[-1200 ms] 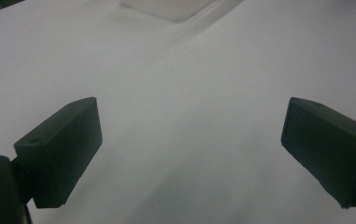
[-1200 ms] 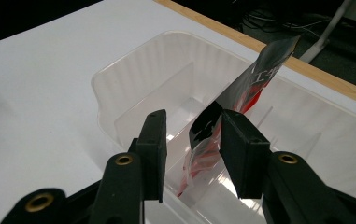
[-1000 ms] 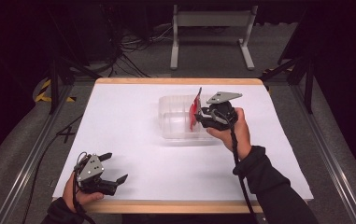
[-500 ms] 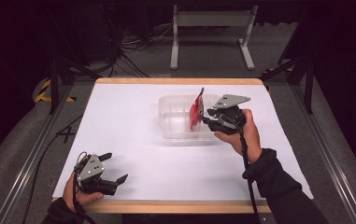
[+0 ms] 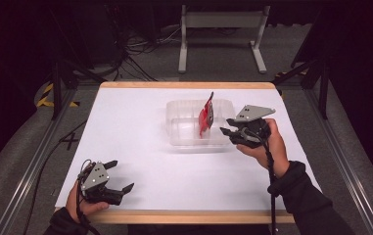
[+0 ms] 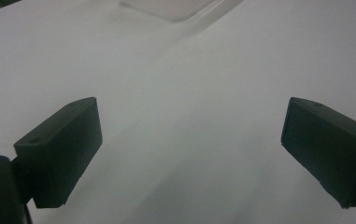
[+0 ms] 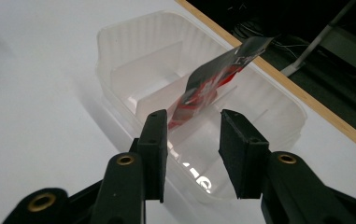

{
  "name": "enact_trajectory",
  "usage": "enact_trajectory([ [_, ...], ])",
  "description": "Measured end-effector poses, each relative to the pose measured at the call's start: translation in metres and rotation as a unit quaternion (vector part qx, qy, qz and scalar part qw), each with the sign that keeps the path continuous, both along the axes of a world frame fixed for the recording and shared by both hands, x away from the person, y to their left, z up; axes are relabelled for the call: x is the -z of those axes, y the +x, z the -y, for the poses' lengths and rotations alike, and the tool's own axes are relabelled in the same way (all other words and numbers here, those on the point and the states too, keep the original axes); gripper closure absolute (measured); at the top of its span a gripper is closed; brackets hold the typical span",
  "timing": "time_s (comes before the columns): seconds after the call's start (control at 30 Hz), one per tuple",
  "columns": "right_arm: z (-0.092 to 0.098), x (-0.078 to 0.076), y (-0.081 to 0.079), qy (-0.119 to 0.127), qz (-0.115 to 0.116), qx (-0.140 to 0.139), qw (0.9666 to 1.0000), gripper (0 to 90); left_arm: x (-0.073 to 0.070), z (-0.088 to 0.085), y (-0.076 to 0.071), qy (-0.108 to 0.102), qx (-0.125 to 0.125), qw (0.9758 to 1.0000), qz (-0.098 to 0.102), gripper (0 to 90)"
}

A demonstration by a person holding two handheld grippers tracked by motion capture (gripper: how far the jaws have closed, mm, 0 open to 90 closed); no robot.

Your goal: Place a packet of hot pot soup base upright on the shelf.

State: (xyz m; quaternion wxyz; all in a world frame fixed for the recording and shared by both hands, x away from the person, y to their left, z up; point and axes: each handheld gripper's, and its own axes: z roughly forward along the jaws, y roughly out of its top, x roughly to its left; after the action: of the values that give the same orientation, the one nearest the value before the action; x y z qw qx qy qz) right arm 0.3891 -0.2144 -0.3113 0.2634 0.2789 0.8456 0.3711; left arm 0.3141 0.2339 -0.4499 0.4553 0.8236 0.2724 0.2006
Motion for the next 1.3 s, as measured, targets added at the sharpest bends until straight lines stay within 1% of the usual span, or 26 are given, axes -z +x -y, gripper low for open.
enact_trajectory([
  [0.13,0.007,0.002,-0.006,-0.015,0.012,-0.008,0.9998,62.2,0.000,0.000,0.000,0.002,-0.001,1.0000,0.002,5.9],
  [0.27,0.015,0.005,-0.011,-0.015,0.019,-0.007,0.9997,62.0,0.000,0.000,0.000,0.002,0.000,1.0000,0.000,5.9],
  [0.33,0.019,0.006,-0.014,-0.017,0.025,-0.009,0.9995,61.8,0.000,0.000,0.000,0.002,0.000,1.0000,0.003,5.9],
  [0.43,0.025,0.009,-0.018,-0.013,0.027,-0.010,0.9995,60.9,0.000,0.000,-0.001,0.001,-0.001,1.0000,0.001,5.9],
  [0.5,0.027,0.010,-0.019,-0.015,0.028,-0.008,0.9995,60.1,0.000,0.000,-0.001,0.000,-0.001,1.0000,0.001,5.9],
  [0.67,0.037,0.018,-0.026,-0.027,0.031,0.002,0.9992,57.1,0.000,0.000,0.000,0.002,-0.001,1.0000,0.003,5.9],
  [0.93,0.045,0.028,-0.036,-0.034,0.032,0.005,0.9989,54.7,0.000,0.001,-0.001,0.005,0.000,1.0000,0.003,5.9],
  [1.0,0.049,0.033,-0.040,-0.038,0.035,-0.001,0.9987,52.2,0.000,0.001,-0.001,0.004,-0.001,1.0000,0.003,5.9],
  [1.13,0.054,0.038,-0.045,-0.036,0.044,-0.010,0.9984,48.9,0.000,0.001,-0.001,0.005,0.000,1.0000,0.001,5.9],
  [1.2,0.056,0.041,-0.047,-0.043,0.048,-0.010,0.9978,46.2,0.000,0.001,-0.001,0.005,0.000,1.0000,0.001,5.9],
  [1.3,0.060,0.045,-0.050,-0.040,0.051,-0.020,0.9977,42.0,0.000,0.001,-0.001,0.005,-0.001,1.0000,0.002,5.9],
])
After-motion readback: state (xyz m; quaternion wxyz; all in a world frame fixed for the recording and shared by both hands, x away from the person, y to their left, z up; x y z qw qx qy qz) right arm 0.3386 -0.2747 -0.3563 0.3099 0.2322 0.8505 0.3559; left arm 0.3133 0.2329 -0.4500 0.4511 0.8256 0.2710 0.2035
